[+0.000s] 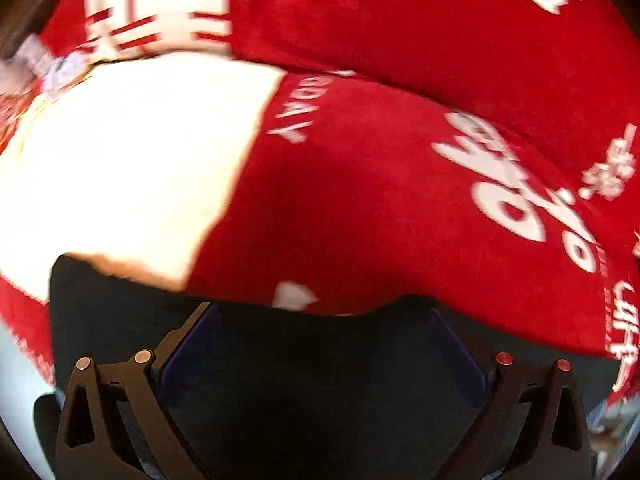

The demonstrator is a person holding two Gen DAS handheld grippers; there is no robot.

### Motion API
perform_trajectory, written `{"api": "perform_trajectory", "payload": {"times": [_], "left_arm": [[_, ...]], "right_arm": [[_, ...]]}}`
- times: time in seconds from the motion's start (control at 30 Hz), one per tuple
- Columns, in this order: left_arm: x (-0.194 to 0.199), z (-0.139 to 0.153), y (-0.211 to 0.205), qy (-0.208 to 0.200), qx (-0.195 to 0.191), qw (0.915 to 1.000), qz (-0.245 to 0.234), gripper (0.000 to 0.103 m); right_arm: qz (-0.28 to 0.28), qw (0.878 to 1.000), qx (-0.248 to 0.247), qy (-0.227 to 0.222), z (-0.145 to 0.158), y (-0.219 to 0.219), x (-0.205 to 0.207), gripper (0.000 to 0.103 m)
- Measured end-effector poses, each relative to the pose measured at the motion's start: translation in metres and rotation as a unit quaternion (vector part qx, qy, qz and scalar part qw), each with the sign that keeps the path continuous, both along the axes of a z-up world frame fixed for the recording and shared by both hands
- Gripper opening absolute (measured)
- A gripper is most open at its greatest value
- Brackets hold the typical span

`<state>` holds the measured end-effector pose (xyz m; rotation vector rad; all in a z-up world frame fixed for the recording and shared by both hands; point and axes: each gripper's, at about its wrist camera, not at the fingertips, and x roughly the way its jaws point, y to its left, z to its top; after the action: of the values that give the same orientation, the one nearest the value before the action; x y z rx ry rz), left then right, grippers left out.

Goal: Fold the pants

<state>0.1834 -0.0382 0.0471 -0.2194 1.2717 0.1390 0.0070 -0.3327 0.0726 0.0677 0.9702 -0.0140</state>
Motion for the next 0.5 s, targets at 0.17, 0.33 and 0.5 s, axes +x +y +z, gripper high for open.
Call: {"api": "perform_trajectory", "payload": {"times": [0.17, 0.33, 0.5], "left_arm": [[0.002, -0.038, 0.016, 0.032, -0.001, 0.9989, 0.035, 0.103], [-0.009, -0.032, 0.015, 0.025, 0.018, 0.9993, 0.023, 0.103], [-0.006, -0.035, 0.020, 0.023, 0.014, 0.9994, 0.020, 0.103]], "right_arm": [[0.056, 0.998, -0.013, -0.001, -0.006, 0.076, 0.085, 0.103], [0.126, 0.989, -0.055, 0.054, -0.038, 0.152, 0.155, 0.103], [0.095, 0.991, -0.064, 0.069, -0.044, 0.150, 0.166, 0.103]]}}
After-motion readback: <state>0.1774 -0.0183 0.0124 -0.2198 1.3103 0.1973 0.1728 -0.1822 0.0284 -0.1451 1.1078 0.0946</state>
